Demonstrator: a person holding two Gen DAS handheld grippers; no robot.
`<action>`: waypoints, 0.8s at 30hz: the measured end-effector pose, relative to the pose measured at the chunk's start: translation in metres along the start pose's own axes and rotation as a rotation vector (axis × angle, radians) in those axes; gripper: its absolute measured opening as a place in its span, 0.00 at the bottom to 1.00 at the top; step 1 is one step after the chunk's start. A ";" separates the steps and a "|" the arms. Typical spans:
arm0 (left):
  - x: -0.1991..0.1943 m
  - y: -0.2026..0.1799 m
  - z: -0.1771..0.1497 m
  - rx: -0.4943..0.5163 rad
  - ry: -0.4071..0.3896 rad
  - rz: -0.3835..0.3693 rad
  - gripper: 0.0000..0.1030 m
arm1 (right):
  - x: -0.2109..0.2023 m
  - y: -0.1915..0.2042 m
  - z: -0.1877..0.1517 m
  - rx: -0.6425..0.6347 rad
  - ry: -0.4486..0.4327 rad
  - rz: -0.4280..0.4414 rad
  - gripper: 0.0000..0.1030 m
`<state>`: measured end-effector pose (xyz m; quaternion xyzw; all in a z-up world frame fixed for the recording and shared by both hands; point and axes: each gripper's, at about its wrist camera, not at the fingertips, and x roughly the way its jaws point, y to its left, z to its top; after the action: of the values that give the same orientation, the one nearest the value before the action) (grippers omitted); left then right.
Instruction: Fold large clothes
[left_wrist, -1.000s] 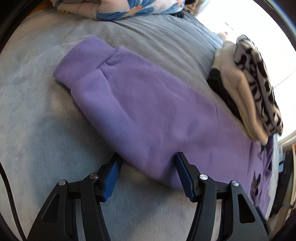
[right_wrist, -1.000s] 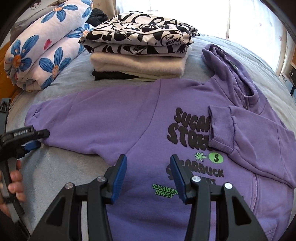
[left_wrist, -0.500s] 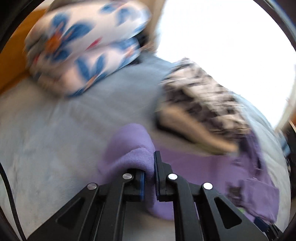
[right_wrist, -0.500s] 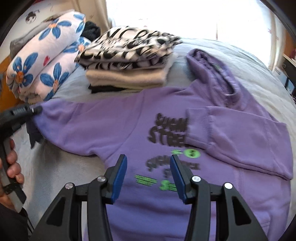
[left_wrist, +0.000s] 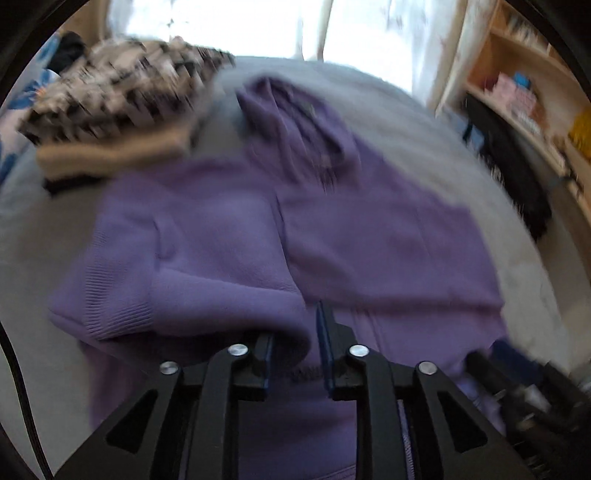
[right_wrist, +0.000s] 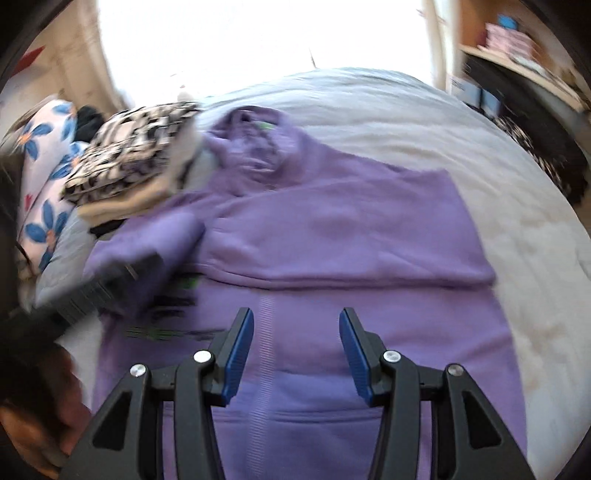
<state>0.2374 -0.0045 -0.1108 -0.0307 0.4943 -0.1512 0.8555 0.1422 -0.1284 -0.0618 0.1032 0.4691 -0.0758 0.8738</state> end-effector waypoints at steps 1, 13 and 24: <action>0.015 -0.003 -0.007 -0.002 0.057 0.000 0.32 | 0.001 -0.008 -0.001 0.012 0.008 -0.001 0.47; -0.044 0.019 -0.012 -0.056 0.027 -0.095 0.77 | -0.001 -0.001 -0.003 -0.034 -0.016 0.113 0.47; -0.116 0.093 -0.046 -0.178 -0.088 0.148 0.77 | 0.006 0.089 0.001 -0.341 -0.017 0.259 0.47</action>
<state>0.1650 0.1217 -0.0558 -0.0765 0.4686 -0.0419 0.8791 0.1670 -0.0430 -0.0562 0.0125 0.4506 0.1167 0.8850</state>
